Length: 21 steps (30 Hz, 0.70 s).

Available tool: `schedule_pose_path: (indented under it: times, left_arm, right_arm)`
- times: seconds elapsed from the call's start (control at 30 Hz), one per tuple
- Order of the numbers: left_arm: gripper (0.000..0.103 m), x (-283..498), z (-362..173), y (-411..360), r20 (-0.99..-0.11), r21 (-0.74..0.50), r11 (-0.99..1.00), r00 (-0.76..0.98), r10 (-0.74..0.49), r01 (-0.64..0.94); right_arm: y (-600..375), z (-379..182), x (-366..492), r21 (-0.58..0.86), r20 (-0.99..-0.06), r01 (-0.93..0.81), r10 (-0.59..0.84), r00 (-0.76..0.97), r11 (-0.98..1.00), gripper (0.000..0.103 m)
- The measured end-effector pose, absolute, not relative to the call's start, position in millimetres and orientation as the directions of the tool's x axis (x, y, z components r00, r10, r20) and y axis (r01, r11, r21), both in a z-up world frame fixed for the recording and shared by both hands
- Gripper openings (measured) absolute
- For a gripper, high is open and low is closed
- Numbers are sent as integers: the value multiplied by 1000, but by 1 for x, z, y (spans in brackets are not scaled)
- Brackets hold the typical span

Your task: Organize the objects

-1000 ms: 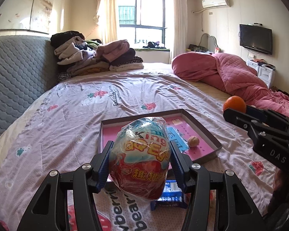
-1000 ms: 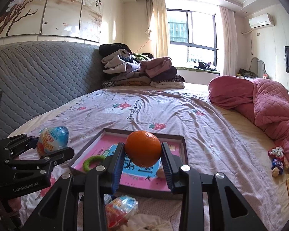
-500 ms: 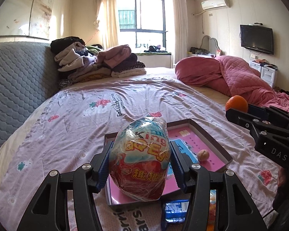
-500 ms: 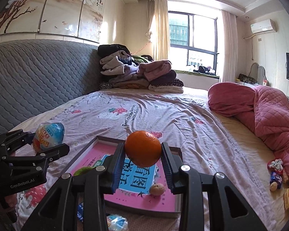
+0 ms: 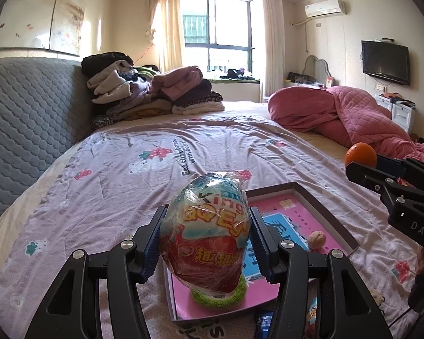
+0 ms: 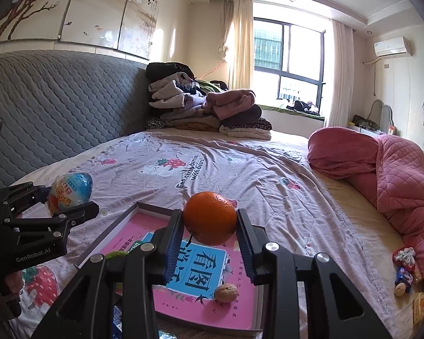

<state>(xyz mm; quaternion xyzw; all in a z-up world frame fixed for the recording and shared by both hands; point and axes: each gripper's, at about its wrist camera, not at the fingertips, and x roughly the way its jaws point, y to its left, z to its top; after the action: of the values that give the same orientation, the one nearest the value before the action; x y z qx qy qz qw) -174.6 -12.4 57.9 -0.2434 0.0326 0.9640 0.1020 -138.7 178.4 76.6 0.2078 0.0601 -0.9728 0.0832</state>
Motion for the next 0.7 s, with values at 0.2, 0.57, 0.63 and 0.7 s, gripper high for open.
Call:
schedule_pose_path:
  times: [0.2, 0.57, 0.63, 0.7]
  left_arm:
    - [57, -184, 53, -15, -485, 17, -980, -859, 165, -198]
    - [57, -200, 25, -7, -540, 33, -978, -827, 156, -206]
    - [57, -202, 20, -5, -553, 38, -978, -819, 152, -207]
    - [57, -205, 14, -3, -567, 40, -977, -810, 152, -211]
  right_arm:
    - [178, 75, -147, -84, -420, 193, -141, -896, -978, 38]
    - [184, 48, -167, -73, -514, 185, -122, -849, -980, 38]
    - [186, 41, -171, -67, -536, 188, -124, -835, -980, 38]
    - [187, 33, -176, -57, -564, 198, -132, -815, -979, 38]
